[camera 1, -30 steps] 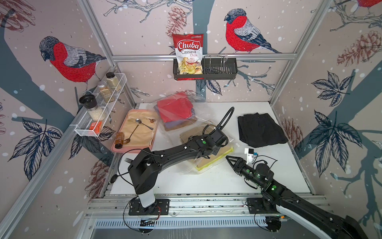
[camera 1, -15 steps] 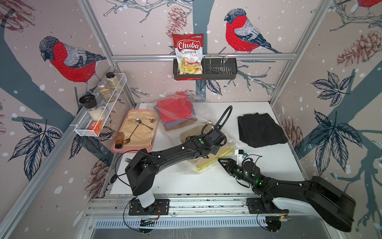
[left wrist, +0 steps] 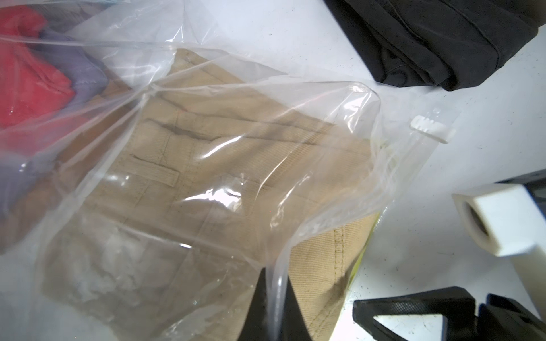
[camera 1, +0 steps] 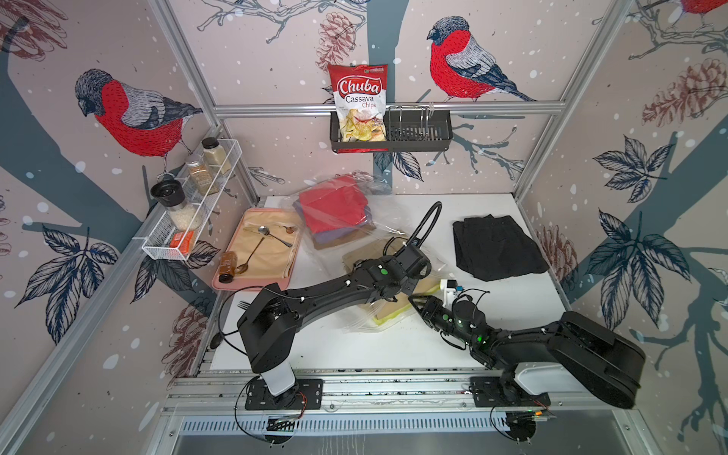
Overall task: Take the trousers out of the vacuum bag
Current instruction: Take out the trousers from the vacuum bag.
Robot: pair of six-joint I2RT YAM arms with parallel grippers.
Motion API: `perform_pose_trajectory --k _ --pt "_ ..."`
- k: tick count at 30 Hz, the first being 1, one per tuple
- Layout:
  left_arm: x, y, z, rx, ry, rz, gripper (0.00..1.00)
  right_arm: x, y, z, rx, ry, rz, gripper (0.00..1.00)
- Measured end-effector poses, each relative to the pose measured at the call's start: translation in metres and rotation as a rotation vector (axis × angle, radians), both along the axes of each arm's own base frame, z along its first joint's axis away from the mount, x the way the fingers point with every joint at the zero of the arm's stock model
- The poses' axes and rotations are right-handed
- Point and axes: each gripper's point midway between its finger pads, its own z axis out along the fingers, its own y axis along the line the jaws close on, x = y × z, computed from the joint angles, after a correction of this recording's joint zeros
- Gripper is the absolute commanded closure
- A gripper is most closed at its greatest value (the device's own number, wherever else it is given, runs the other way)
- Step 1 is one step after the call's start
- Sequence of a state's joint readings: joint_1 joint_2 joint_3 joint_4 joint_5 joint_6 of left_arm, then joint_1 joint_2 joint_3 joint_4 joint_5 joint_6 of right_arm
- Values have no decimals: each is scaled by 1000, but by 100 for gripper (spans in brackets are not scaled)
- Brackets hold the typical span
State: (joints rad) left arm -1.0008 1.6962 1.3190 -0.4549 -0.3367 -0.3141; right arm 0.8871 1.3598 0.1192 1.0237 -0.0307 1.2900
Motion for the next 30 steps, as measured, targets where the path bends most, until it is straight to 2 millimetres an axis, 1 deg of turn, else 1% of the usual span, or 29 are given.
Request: perform_pose_trajectory --k 9,16,30 --pt "-1 1 -3 2 6 -2 94 7 1 -9 1 28 -29 51" --pt "-2 0 -4 -1 9 -5 94 16 -1 -14 26 49 -60 49" --pt "-3 1 -5 -4 14 -8 94 29 2 -6 96 31 -69 49"
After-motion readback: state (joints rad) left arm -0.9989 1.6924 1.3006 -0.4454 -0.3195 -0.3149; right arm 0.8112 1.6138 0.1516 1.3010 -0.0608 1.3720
